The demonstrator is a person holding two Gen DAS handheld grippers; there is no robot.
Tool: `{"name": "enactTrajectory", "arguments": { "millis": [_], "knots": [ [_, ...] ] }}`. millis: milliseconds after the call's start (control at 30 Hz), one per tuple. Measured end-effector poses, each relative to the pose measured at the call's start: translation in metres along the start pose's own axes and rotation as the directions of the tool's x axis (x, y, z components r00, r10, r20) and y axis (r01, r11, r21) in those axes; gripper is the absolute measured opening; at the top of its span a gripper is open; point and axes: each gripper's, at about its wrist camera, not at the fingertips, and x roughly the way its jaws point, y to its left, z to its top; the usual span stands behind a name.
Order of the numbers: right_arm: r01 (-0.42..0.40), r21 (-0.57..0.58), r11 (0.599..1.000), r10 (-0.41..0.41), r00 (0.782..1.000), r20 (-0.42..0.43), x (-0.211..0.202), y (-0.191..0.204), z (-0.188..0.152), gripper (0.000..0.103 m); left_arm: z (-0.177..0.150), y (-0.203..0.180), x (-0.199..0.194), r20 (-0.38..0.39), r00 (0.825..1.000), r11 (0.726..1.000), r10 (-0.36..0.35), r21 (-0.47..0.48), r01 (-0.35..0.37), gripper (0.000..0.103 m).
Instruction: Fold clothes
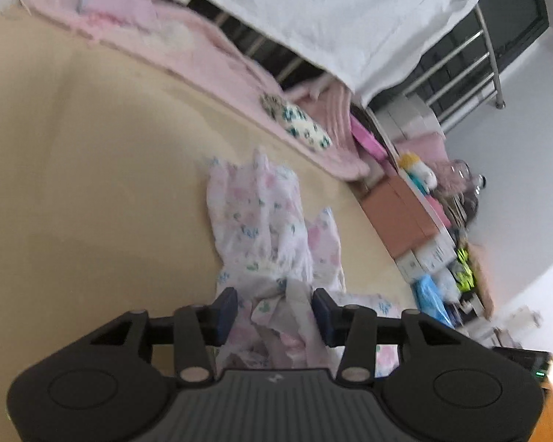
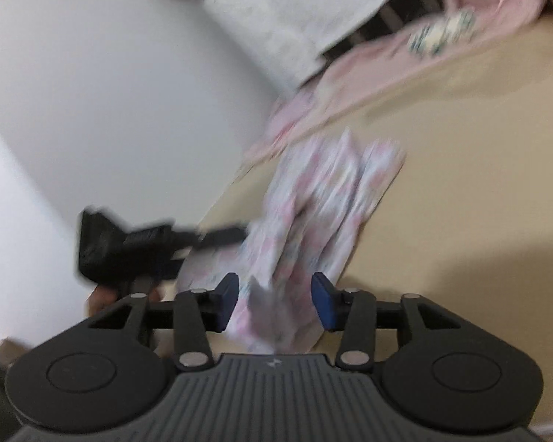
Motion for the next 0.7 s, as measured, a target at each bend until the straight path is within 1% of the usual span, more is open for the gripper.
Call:
{"name": "enactTrajectory", "arguments": {
  "millis": [67, 100, 133, 167, 200, 233, 267, 300, 333, 367, 400, 433, 467, 533, 567, 600, 633, 667, 700],
  "knots": [
    [0.078, -0.022, 0.997, -0.077, 0.996, 0.054, -0.005, 0.009, 0.001, 0.044, 0.001, -0.006, 0.003, 0.011, 1.000, 1.000, -0.014, 0.008, 0.014, 0.042],
    [0.140, -0.062, 0.988, -0.134, 0.986, 0.095, -0.009, 0.017, 0.001, 0.044, 0.001, -0.009, 0.007, 0.009, 1.000, 1.000, -0.005, 0.009, 0.005, 0.039],
    [0.177, -0.091, 0.980, -0.167, 0.980, 0.112, -0.007, 0.025, -0.001, 0.044, 0.001, -0.011, 0.011, 0.006, 1.000, 1.000, 0.009, 0.008, -0.009, 0.034],
    [0.196, -0.109, 0.974, -0.184, 0.976, 0.115, -0.001, 0.032, -0.004, 0.042, 0.000, -0.014, 0.016, 0.000, 0.999, 0.999, 0.034, 0.010, -0.034, 0.032],
    [0.215, -0.127, 0.968, -0.201, 0.973, 0.118, 0.005, 0.039, -0.006, 0.039, -0.002, -0.015, 0.022, 0.000, 0.999, 0.998, 0.054, 0.013, -0.054, 0.031],
    [0.234, -0.144, 0.961, -0.218, 0.968, 0.121, 0.011, 0.045, -0.008, 0.031, -0.004, -0.014, 0.023, 0.011, 0.998, 0.998, 0.054, 0.009, -0.054, 0.031],
    [0.261, -0.161, 0.952, -0.247, 0.964, 0.101, 0.020, 0.050, -0.012, 0.028, -0.006, -0.013, 0.023, 0.024, 0.999, 0.999, 0.048, 0.002, -0.048, 0.031],
    [0.290, -0.178, 0.940, -0.282, 0.957, 0.071, 0.030, 0.053, -0.018, 0.026, -0.007, -0.012, 0.020, 0.037, 0.998, 0.999, 0.045, -0.005, -0.044, 0.035],
    [0.322, -0.191, 0.927, -0.319, 0.947, 0.050, 0.040, 0.053, -0.023, 0.023, -0.008, -0.011, 0.017, 0.051, 0.998, 0.999, 0.043, -0.011, -0.042, 0.041],
    [0.355, -0.203, 0.913, -0.356, 0.934, 0.033, 0.051, 0.052, -0.028, 0.023, -0.009, -0.012, 0.009, 0.074, 0.996, 0.999, 0.045, -0.004, -0.045, 0.045],
    [0.363, -0.196, 0.911, -0.363, 0.931, 0.040, 0.053, 0.050, -0.032, 0.023, -0.009, -0.013, -0.001, 0.100, 0.994, 0.999, 0.050, 0.007, -0.051, 0.051],
    [0.360, -0.180, 0.916, -0.358, 0.933, 0.045, 0.051, 0.049, -0.032, 0.023, -0.009, -0.015, -0.011, 0.127, 0.990, 0.998, 0.053, 0.019, -0.056, 0.054],
    [0.356, -0.163, 0.920, -0.354, 0.934, 0.042, 0.050, 0.047, -0.032, 0.023, -0.011, -0.020, -0.021, 0.152, 0.987, 0.997, 0.047, 0.054, -0.056, 0.054],
    [0.359, -0.153, 0.921, -0.354, 0.933, 0.059, 0.045, 0.049, -0.028, 0.023, -0.016, -0.032, -0.041, 0.199, 0.980, 0.988, 0.026, 0.143, -0.055, 0.050],
    [0.360, -0.156, 0.920, -0.352, 0.933, 0.076, 0.041, 0.050, -0.025, 0.023, -0.020, -0.042, -0.049, 0.217, 0.975, 0.977, 0.044, 0.193, -0.087, 0.048],
    [0.359, -0.168, 0.918, -0.347, 0.933, 0.097, 0.034, 0.054, -0.023, 0.023, -0.026, -0.050, -0.053, 0.232, 0.970, 0.965, 0.076, 0.228, -0.130, 0.039],
    [0.359, -0.182, 0.915, -0.342, 0.932, 0.120, 0.027, 0.059, -0.021, 0.023, -0.032, -0.054, -0.056, 0.242, 0.964, 0.956, 0.110, 0.241, -0.169, 0.036],
    [0.345, -0.211, 0.915, -0.323, 0.937, 0.133, 0.021, 0.066, -0.020, 0.023, -0.038, -0.056, -0.058, 0.243, 0.960, 0.953, 0.140, 0.229, -0.197, 0.036],
    [0.323, -0.247, 0.913, -0.297, 0.945, 0.140, 0.016, 0.073, -0.020, 0.023, -0.044, -0.054, -0.060, 0.237, 0.960, 0.959, 0.146, 0.204, -0.196, 0.038]
  ]
}}
